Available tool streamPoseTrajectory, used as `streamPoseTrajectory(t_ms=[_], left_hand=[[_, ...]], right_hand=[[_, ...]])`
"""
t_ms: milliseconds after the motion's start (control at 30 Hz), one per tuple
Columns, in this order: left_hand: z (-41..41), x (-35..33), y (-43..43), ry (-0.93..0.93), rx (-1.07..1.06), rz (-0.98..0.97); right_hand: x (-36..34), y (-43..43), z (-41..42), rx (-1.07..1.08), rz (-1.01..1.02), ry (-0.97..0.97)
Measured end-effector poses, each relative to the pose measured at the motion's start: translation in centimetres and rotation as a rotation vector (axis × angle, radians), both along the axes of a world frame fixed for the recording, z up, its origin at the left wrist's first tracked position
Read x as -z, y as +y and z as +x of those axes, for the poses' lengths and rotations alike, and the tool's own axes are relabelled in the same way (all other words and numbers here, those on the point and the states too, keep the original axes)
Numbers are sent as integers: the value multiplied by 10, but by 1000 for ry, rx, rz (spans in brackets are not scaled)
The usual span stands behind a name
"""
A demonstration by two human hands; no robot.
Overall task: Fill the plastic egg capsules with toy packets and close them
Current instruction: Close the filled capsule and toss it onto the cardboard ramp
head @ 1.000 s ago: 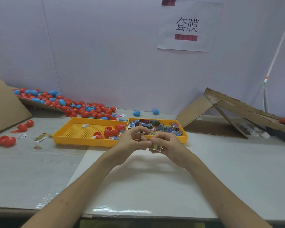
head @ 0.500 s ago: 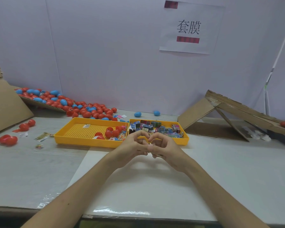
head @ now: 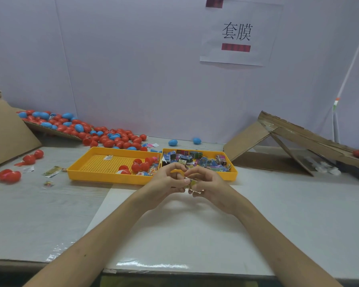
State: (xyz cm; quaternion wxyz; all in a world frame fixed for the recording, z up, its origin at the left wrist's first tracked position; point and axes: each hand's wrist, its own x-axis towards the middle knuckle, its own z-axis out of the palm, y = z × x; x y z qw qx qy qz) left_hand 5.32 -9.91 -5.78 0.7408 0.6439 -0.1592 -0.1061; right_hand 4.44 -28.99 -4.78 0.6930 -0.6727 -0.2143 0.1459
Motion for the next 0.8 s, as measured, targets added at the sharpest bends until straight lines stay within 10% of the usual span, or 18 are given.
streamPoseTrajectory(t_ms=[800], left_hand=[[0,-3,0,11,-72,-57]], right_hand=[[5,3,5,196,52,8]])
